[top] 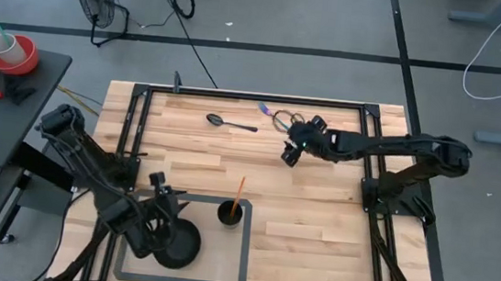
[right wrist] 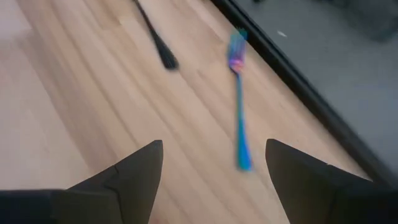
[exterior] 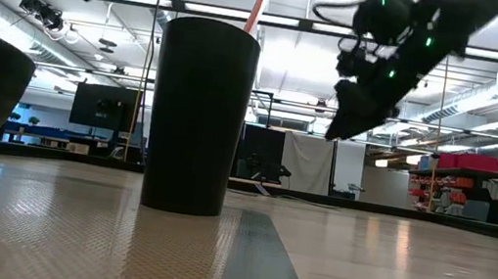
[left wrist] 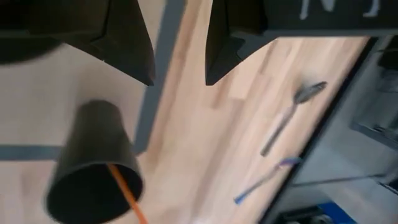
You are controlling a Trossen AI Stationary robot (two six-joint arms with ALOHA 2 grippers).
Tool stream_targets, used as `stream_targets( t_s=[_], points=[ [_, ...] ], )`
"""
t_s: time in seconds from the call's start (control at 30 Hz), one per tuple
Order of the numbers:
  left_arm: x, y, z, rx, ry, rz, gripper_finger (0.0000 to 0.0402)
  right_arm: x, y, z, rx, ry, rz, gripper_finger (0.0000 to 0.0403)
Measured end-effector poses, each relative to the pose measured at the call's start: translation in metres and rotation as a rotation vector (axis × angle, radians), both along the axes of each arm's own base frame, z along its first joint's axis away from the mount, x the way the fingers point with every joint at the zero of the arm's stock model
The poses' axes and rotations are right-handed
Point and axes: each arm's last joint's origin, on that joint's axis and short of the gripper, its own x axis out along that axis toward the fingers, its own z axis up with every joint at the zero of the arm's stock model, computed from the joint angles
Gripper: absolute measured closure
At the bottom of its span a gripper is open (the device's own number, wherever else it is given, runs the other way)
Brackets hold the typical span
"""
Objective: Pick & Place Utensil
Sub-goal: Put the blue fork into the black bowl
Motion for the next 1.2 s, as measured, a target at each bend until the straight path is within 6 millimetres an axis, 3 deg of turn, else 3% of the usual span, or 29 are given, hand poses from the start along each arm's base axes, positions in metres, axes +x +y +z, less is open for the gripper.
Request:
stream_targets(
  t_s=[0.1, 0.2, 0.43, 0.6, 0.9, 1.2],
  points=[
    [0.002, 0.002, -0.004, 0.030, -0.060, 0.021, 0.0257, -0.005, -0.026, -0.016, 0.031, -0.133, -0.023, 0.0117],
    [0.004, 0.003, -0.007, 0.033, -0.105, 0.037, 0.0257, -0.005, -0.052, -0.026, 0.052, -0.154, -0.054, 0.0117],
    [0.005, 0.004, -0.016, 0.007, -0.130, 0.054, 0.0258, 0.022, -0.108, -0.048, 0.110, -0.033, -0.049, 0.0117],
    [0.005, 0.005, -0.016, 0.017, -0.162, 0.071, 0.0258, 0.040, -0.137, -0.067, 0.156, 0.043, -0.067, 0.0117],
    [0.013, 0.013, -0.012, 0.132, -0.187, 0.099, 0.0258, 0.048, -0.147, -0.083, 0.187, 0.111, -0.063, 0.0131],
    [0.036, 0.046, 0.004, 0.102, -0.102, 0.196, 0.0258, 0.039, -0.145, -0.086, 0.223, 0.212, -0.085, 0.0208]
  ],
)
